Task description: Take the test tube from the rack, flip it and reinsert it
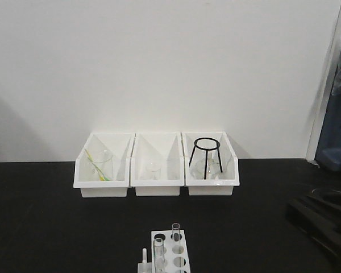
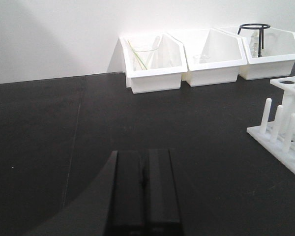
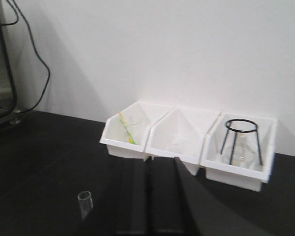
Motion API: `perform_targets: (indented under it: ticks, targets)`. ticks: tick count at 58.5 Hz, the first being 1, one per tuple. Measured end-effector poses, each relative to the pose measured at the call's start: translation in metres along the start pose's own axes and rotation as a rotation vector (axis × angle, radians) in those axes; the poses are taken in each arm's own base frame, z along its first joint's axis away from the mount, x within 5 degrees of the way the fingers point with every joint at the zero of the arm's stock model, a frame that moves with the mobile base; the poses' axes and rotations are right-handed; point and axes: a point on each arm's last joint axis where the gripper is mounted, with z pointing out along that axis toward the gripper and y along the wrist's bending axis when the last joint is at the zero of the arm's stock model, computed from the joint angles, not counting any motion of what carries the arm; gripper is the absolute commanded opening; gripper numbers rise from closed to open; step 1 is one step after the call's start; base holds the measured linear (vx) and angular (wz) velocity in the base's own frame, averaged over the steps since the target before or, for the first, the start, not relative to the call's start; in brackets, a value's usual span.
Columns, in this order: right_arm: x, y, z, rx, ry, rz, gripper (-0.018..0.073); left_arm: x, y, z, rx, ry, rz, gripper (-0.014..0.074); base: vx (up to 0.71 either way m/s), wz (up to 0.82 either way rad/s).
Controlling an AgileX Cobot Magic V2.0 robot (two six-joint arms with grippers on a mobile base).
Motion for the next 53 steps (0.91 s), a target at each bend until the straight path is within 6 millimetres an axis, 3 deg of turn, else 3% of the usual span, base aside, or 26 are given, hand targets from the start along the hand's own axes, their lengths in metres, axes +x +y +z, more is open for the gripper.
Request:
perform_targets:
  ticks: [17,24,32,40,53]
  targets:
    - [0.013,-0.014,-0.11,0.142,-0.219,0.041,-0.0011,0.0,0.0,0.0,0.0,0.0,0.0,-0.0006,0.0,0.0]
    - [0.011,-0.015,-0.132,0.148,-0.314,0.048,-0.0011,0.0,0.0,0.0,0.0,-0.002,0.0,-0.0006,0.0,0.0]
    - [0.01,-0.016,-0.132,0.153,-0.316,0.028,-0.0011,0.0,0.0,0.0,0.0,0.0,0.0,-0.0006,0.0,0.0]
    - [0.015,-0.015,-0.117,0.144,-0.241,0.05,-0.0011,0.0,0.0,0.0,0.0,0.0,0.0,-0.0006,0.0,0.0]
    - [0.054,-0.013,-0.076,0.125,0.028,0.094,-0.0011,0.0,0.0,0.0,0.0,0.0,0.0,-0.0006,0.0,0.0]
